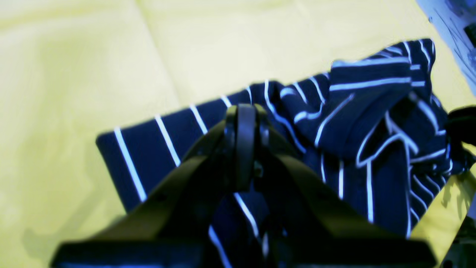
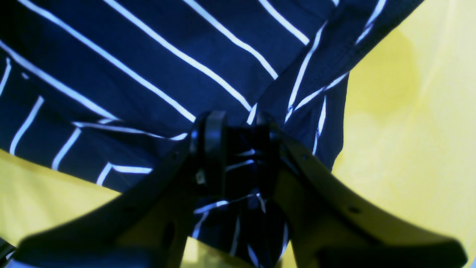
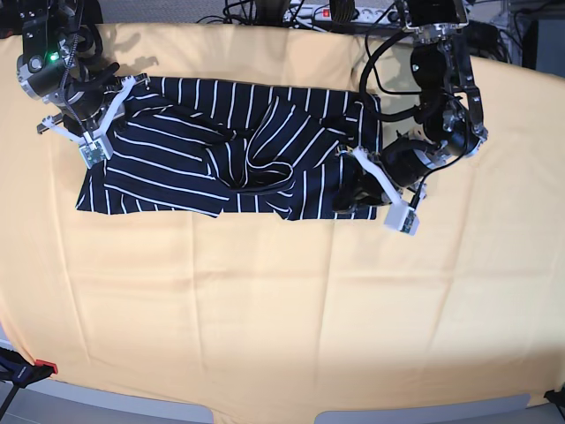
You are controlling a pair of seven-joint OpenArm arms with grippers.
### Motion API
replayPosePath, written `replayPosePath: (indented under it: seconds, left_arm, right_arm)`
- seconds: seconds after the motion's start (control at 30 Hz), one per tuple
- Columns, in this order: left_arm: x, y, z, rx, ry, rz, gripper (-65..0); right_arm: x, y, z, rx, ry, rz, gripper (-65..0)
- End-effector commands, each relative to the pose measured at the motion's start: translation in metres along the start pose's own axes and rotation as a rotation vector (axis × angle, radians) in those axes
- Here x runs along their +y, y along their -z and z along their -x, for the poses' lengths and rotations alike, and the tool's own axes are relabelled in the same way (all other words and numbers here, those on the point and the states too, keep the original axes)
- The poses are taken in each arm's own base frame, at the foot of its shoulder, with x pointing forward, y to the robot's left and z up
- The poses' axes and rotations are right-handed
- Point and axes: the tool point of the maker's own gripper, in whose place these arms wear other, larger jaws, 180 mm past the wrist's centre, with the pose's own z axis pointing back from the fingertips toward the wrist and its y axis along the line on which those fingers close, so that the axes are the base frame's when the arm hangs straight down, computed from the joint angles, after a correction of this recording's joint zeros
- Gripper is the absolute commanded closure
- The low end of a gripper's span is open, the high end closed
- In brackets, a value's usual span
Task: Fold the T-shirt properly
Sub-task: 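Press and smooth the folded section with the left gripper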
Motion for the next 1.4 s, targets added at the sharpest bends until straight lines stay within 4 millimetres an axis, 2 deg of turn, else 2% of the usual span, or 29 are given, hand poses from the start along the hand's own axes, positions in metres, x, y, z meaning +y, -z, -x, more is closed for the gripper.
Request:
replayPosePath:
  seconds: [0.0,0.1,0.37,0.47,0.53,0.6,0.7,0.77,0.87,1.0,1.13,1.27,1.33,1.37]
  left_arm:
    - [-0.007,0.0,-0.015,-0.05,0.024,0.023,0.0]
    - [-0.013,0.007,-0.008,-0.013,0.061,0.026,0.0]
    - [-0.048,0.039,0.019,0.098,0.219,0.064,0.0]
    - [-0.056,0.051,0.021,0.093,0.247,0.066,0.0]
    - [-0.066,0.058,0.009,0.036,0.277,0.092,0.0]
    - [-0.073,0.062,-0.011,-0.049,0.327,0.099,0.0]
    - [-0.075,0.066,-0.039,-0.134,0.395,0.086,0.0]
    - [-0.074,0.067,-0.051,-0.153,0.415,0.083,0.0]
    - [-0.066,0.069,-0.056,-0.115,0.435,0.06,0.0]
    - [-0.045,0.064,-0.048,-0.017,0.402,0.021,0.0]
    - [-0.014,0.04,-0.042,0.063,0.339,-0.029,0.0]
    - [0.023,0.013,-0.04,0.054,0.224,-0.108,0.0]
    - [0.028,0.005,-0.025,0.094,0.199,-0.099,0.0]
    - [0.024,0.003,-0.014,0.13,0.209,-0.067,0.0]
  right_arm:
    - [-0.005,-0.004,-0.009,-0.034,-0.015,0.016,-17.1]
    - [-0.005,-0.004,-0.009,-0.037,-0.015,0.016,-17.1]
    - [-0.005,-0.004,-0.009,-0.036,-0.015,0.017,-17.1]
    - [-0.005,-0.004,-0.009,-0.036,-0.015,0.016,-17.1]
    - [-0.005,-0.004,-0.009,-0.037,-0.015,0.016,-17.1]
    - [-0.005,-0.004,-0.009,-0.037,-0.015,0.016,-17.1]
    - [-0.005,-0.004,-0.009,-0.033,-0.015,0.016,-17.1]
    - [-0.005,-0.004,-0.007,-0.025,-0.015,0.016,-17.1]
    - [-0.005,-0.004,-0.007,-0.026,-0.016,0.016,-17.1]
    - [-0.005,-0.004,-0.009,-0.037,-0.016,0.016,-17.1]
    - [-0.005,-0.004,-0.009,-0.036,-0.016,0.016,-17.1]
    - [-0.005,-0.004,-0.009,-0.037,-0.016,0.016,-17.1]
    - [-0.005,-0.004,-0.01,-0.038,-0.016,0.016,-17.1]
    - [-0.005,-0.004,-0.01,-0.041,-0.016,0.016,-17.1]
